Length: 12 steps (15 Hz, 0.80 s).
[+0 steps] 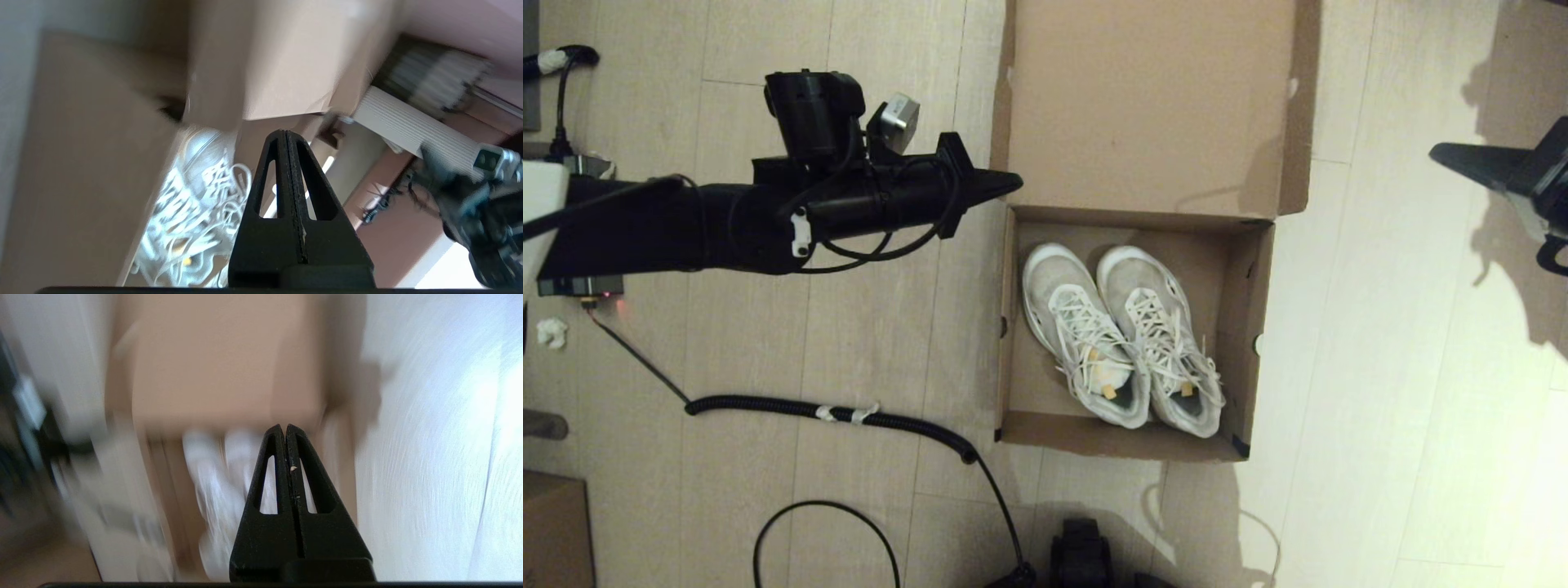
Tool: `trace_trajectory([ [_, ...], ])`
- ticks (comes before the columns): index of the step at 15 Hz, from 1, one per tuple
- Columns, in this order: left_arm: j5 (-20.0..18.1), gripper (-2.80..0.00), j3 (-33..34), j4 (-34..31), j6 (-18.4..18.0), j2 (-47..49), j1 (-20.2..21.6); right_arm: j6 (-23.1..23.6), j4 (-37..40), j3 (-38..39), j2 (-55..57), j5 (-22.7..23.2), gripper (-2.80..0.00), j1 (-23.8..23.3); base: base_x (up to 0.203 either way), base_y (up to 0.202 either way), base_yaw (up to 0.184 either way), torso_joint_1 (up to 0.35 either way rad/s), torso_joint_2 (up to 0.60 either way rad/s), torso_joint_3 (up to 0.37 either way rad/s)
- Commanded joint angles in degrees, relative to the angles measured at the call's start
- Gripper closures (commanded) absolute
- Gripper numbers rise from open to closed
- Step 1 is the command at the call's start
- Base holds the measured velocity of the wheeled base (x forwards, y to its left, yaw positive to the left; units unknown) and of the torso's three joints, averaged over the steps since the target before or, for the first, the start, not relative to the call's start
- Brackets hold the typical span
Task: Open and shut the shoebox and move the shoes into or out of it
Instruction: Open the shoe box, then put the shoes out of the shoe box
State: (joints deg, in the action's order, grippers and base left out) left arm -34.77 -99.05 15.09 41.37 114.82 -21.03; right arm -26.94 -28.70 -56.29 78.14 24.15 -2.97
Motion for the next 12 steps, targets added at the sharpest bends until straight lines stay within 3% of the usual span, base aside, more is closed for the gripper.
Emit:
trace_trajectory([
  [1,2.62,0.0,0.0,-5.86,-0.64,-4.7,0.31,9.17,9.28,-0.15,-0.48,0.34,0.0,4.62,0.0,0.0,0.0,0.0,0.0,0.0],
  [2,5.9,0.0,0.82,-9.47,-3.39,-6.98,0.6,10.68,13.64,-0.07,-0.32,0.35,0.0,8.53,0.0,0.0,0.0,0.0,0.0,0.0],
  [4,13.69,0.0,6.4,-12.96,-14.06,-11.11,0.83,12.01,18.16,1.53,0.49,-1.08,0.0,16.54,0.0,0.0,0.0,0.0,0.0,0.0],
  [5,16.93,0.0,9.91,-13.34,-18.1,-13.01,0.86,12.53,18.93,3.2,0.93,-4.07,-2.8,20.64,0.0,0.0,0.0,0.0,0.0,0.0],
  [7,20.38,0.0,16.66,-13.45,-22.63,-17.26,1.05,15.46,19.19,8.42,4.16,-10.54,-2.8,25.98,0.0,0.0,0.0,0.0,0.0,0.0],
  [8,20.94,0.0,19.15,-13.43,-23.32,-19.02,1.32,18.92,17.66,11.43,5.96,-11.4,-2.8,26.62,0.0,0.0,0.0,0.0,0.0,0.0],
  [9,21.38,0.0,21.25,-13.42,-23.65,-20.33,1.57,21.61,14.26,13.55,8.58,-11.93,-2.8,27.18,0.0,0.0,0.0,0.0,0.0,0.0],
  [12,23.6,0.0,24.95,-11.34,-23.72,-21.58,3.16,23.72,-0.67,17.63,19.75,-15.89,-2.8,30.01,0.0,0.0,0.0,0.0,0.0,0.0],
])
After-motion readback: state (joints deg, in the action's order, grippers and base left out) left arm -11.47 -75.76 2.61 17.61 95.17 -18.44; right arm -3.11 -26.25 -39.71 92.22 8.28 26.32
